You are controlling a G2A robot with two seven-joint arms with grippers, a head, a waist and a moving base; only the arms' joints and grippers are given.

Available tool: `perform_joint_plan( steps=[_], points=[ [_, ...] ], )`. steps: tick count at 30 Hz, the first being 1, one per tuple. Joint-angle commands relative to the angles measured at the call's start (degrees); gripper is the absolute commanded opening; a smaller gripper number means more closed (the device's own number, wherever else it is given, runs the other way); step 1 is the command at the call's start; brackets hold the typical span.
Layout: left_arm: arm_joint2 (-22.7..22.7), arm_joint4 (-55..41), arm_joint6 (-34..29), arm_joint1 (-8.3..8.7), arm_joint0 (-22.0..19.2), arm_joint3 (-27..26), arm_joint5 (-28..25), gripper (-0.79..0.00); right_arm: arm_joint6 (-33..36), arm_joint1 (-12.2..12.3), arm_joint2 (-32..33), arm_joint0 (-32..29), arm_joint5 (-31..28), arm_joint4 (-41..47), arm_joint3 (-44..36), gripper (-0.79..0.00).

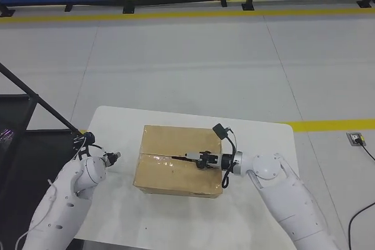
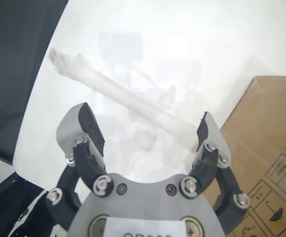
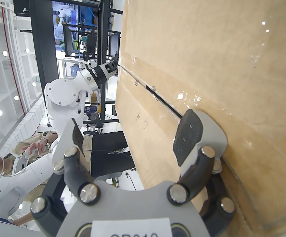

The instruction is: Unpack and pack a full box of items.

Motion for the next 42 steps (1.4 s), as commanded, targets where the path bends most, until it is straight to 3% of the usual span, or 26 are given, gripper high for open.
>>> perform_joint_plan(
  steps=[1,8,19,26,33,36,42],
  points=[
    [-0.06,0.0,0.11,0.02,0.13,-0.1,-0.07,0.0,-0.01,0.0,-0.01,0.01,-0.02,-0.01,0.0,0.0],
    [-0.07,-0.26,0.69,-0.22,0.15,1.47,1.46,0.0,-0.01,0.0,-0.01,0.01,-0.02,-0.01,0.0,0.0],
    [7.22,2.68,-4.52,-2.88,-8.11,10.29,9.72,0.0,-0.01,0.0,-0.01,0.01,-0.02,-0.01,0.0,0.0],
    [11.0,3.51,-6.32,-4.39,-12.1,16.81,6.93,0.0,-0.01,0.0,-0.01,0.01,-0.02,-0.01,0.0,0.0],
    [12.88,2.82,-6.88,-5.94,-15.12,22.8,7.62,0.0,-0.01,0.0,-0.01,0.01,-0.02,-0.01,0.0,0.0],
    [13.92,3.04,-6.87,-6.59,-16.12,24.97,7.56,-0.071,-0.01,0.0,-0.01,0.01,-0.02,-0.01,0.0,0.0],
    [14.9,2.85,-6.94,-7.65,-17.79,28.43,7.46,-0.102,-0.01,0.0,-0.01,0.01,-0.02,-0.01,0.0,0.0]
  ],
)
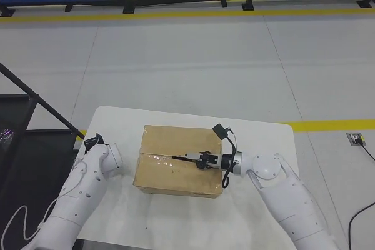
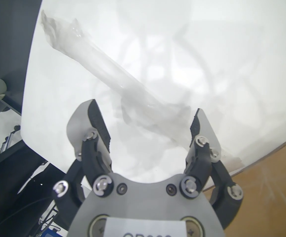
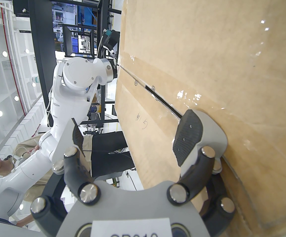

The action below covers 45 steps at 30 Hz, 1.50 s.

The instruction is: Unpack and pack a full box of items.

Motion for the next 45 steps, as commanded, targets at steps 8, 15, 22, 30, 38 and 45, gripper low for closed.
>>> perform_joint_plan(
  steps=[8,15,22,30,38,45],
  points=[
    [0.54,-1.08,0.39,-1.4,-2.12,5.06,0.0,-0.179,0.0,0.0,0.0,0.0,0.0,0.0,0.0,0.0],
    [0.36,-1.99,1.35,-2.19,-3.05,7.56,-0.4,-0.434,0.0,0.0,0.0,0.0,0.0,0.0,0.0,0.0],
    [-0.12,-2.23,2.07,-2.6,-3.28,8.66,-0.55,-0.508,0.0,0.0,0.0,0.0,0.0,0.0,0.0,0.0],
    [-1.81,-1.72,2.7,-2.32,-2.43,5.55,0.21,-0.526,0.0,0.0,0.0,0.0,0.0,0.0,0.0,0.0],
    [-5.86,0.76,1.7,-0.65,0.9,-3.35,1.91,-0.529,0.0,0.0,0.0,0.0,0.0,0.0,0.0,0.0],
    [-12.98,4.82,-0.49,2.01,7.05,-16.67,3.0,-0.526,0.0,0.0,0.0,0.0,0.0,0.0,0.0,0.0]
  ],
)
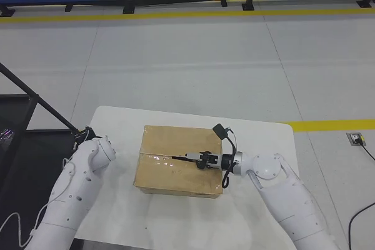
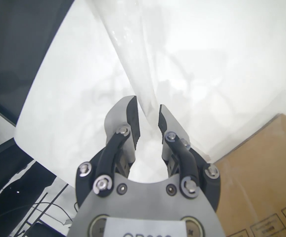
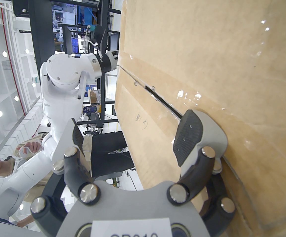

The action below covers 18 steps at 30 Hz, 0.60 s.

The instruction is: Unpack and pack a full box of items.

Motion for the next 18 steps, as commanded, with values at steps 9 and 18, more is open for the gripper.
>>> perform_joint_plan(
  steps=[9,18],
  points=[
    [-12.75,2.59,-2.13,3.02,11.19,-17.41,-1.99,-0.542,0.0,0.0,0.0,0.0,0.0,0.0,0.0,0.0],
    [-8.31,6.91,-3.72,2.68,11.48,-16.44,-7.28,-0.44,0.0,0.0,0.0,0.0,0.0,0.0,0.0,0.0]
  ],
)
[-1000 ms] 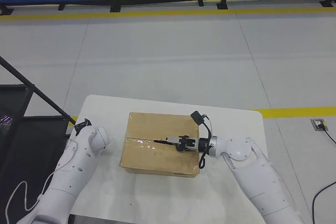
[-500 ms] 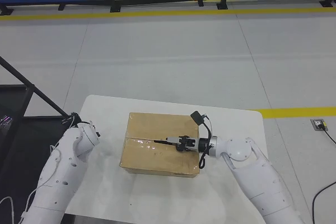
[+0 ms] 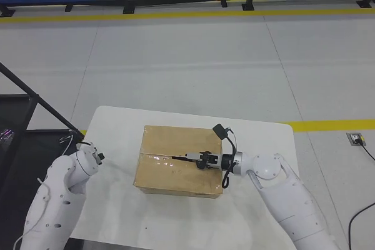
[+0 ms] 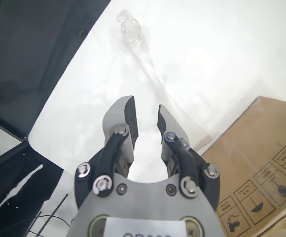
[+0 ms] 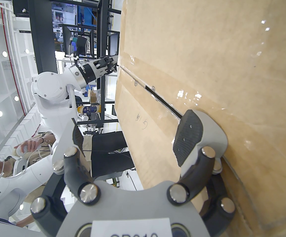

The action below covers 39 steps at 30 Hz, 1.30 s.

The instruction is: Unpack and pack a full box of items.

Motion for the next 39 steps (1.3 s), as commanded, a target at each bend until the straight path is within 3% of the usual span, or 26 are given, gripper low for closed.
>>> perform_joint_plan(
  steps=[1,2,5,9,14,18,26,39],
  points=[
    [2.54,2.65,1.36,-0.3,-0.11,0.18,-0.68,-0.413,0.0,0.0,0.0,0.0,0.0,0.0,0.0,0.0],
    [3.46,3.13,1.28,-0.45,-0.24,0.36,-1.27,-0.397,0.0,0.0,0.0,0.0,0.0,0.0,0.0,0.0],
    [4.55,3.26,0.92,-0.85,-1.12,1.28,-1.29,-0.114,0.0,0.0,0.0,0.0,0.0,0.0,0.0,0.0],
    [5.44,2.24,-1.14,-1.58,-3.93,6.02,0.95,-0.003,0.0,0.0,0.0,0.0,0.0,0.0,0.0,0.0],
    [7.2,0.03,-1.6,-2.77,-8.27,13.67,1.07,-0.157,0.0,0.0,0.0,0.0,0.0,0.0,0.0,0.0],
    [9.28,-1.41,-1.34,-3.98,-12.15,20.07,1.33,-0.197,0.0,0.0,0.0,0.0,0.0,0.0,0.0,0.0],
    [12.0,-6.34,0.85,-6.36,-18.47,31.63,0.34,-0.382,0.0,0.0,0.0,0.0,0.0,0.0,0.0,0.0],
    [14.74,-10.53,5.39,-9.34,-24.75,45.03,-1.33,-0.397,0.0,0.0,0.0,0.0,0.0,0.0,0.0,0.0]
  ],
)
